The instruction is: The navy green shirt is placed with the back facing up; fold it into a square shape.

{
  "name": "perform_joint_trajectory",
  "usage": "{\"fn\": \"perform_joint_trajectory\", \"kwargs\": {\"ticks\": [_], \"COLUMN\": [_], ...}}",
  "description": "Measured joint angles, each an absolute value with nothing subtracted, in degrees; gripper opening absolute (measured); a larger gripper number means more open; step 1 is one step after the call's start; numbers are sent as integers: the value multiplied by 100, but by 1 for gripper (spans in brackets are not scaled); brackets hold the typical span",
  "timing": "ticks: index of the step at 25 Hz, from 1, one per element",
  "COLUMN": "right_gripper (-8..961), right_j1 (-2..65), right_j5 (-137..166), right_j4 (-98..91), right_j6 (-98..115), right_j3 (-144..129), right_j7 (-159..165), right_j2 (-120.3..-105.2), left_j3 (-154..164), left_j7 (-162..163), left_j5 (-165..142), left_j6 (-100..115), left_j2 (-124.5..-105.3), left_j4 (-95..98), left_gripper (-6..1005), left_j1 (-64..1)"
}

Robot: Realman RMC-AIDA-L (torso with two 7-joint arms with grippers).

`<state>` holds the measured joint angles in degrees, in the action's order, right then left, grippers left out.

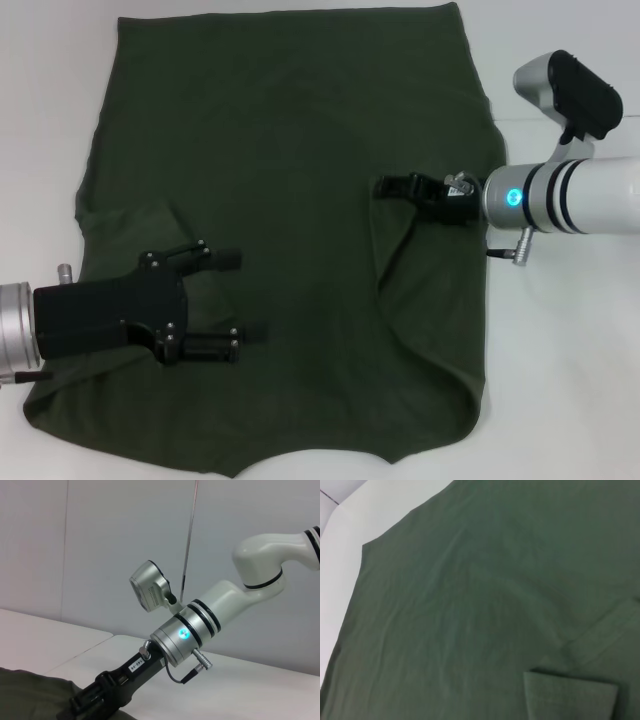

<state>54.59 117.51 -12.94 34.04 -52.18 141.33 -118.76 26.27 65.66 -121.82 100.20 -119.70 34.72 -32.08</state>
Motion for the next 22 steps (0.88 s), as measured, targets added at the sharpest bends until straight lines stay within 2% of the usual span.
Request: {"fn": "perform_joint_trajectory", "kwargs": {"ticks": [4, 22], "right_gripper": [898, 898], "right_j1": [5458, 5458], "right_j5": [11744, 11557], "right_j4": [-1294, -1248], "right_j6": [3404, 3495], "right_j3": [-5213, -5103], "right_j7": [14133, 14142], "right_j2": [-11928, -11992], "left_j3": [2628, 2620], "left_j7": [6565, 6563], "left_j5": [-12182, -12182], "left_j6": [10019, 10055], "left_j2": [-11970, -11953], "left_j4": [3472, 3477], "left_gripper": [951, 951], "left_j1": [-3205, -3199]}}
